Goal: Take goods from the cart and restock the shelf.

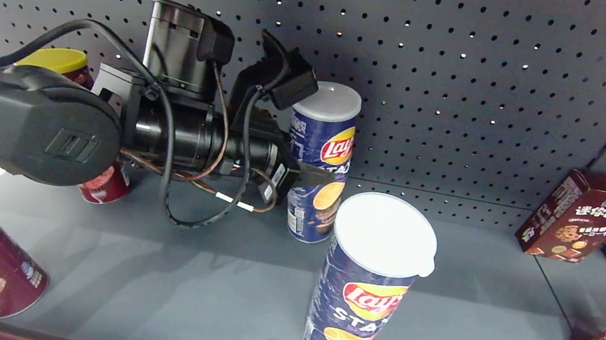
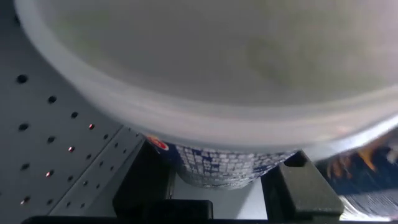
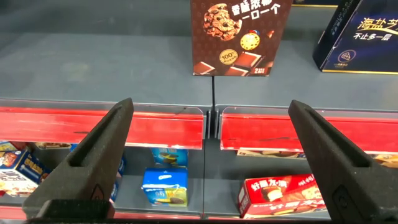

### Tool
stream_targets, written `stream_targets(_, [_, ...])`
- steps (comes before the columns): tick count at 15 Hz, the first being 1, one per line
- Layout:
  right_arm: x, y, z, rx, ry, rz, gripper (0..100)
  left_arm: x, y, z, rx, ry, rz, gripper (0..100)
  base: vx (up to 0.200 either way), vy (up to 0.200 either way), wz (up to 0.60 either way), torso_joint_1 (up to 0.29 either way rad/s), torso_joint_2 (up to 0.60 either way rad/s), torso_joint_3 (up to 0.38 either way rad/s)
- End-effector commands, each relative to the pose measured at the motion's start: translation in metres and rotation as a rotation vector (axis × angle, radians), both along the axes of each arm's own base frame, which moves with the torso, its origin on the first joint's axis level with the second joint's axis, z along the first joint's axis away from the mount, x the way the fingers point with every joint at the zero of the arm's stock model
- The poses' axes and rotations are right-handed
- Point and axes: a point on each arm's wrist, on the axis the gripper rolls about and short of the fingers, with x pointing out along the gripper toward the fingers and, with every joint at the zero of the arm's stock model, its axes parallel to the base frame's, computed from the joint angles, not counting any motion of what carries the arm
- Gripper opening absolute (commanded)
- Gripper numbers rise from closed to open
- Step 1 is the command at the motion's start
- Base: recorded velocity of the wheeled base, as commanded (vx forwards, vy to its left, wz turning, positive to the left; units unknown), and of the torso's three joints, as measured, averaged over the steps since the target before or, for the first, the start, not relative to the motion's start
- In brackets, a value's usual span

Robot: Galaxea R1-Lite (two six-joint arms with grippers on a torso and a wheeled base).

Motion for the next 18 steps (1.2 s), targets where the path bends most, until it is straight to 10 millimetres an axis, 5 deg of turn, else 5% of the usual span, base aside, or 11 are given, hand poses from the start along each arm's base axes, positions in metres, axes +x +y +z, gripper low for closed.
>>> stream_targets(1, [0.0,0.0,0.0,-0.001,0.0,0.001,100,0.007,-0.005,-0.005,0.006,0.007,-0.003,0,0.0,0.0,0.0,0.0,0.0,0.0])
stream_targets(14, [0.0,0.0,0.0,-0.001,0.0,0.001,100,0.017,-0.019,-0.02,0.001,-0.004,-0.023,0,0.0,0.0,0.0,0.0,0.0,0.0])
stream_targets(15, [0.0,0.0,0.0,-0.001,0.0,0.001,100,0.016,-0.02,-0.019,0.008,-0.017,-0.029,100,0.0,0.0,0.0,0.0,0.0,0.0])
stream_targets(18, [0.0,0.0,0.0,-0.001,0.0,0.001,100,0.015,-0.019,-0.021,0.023,-0.025,-0.033,100,0.0,0.0,0.0,0.0,0.0,0.0])
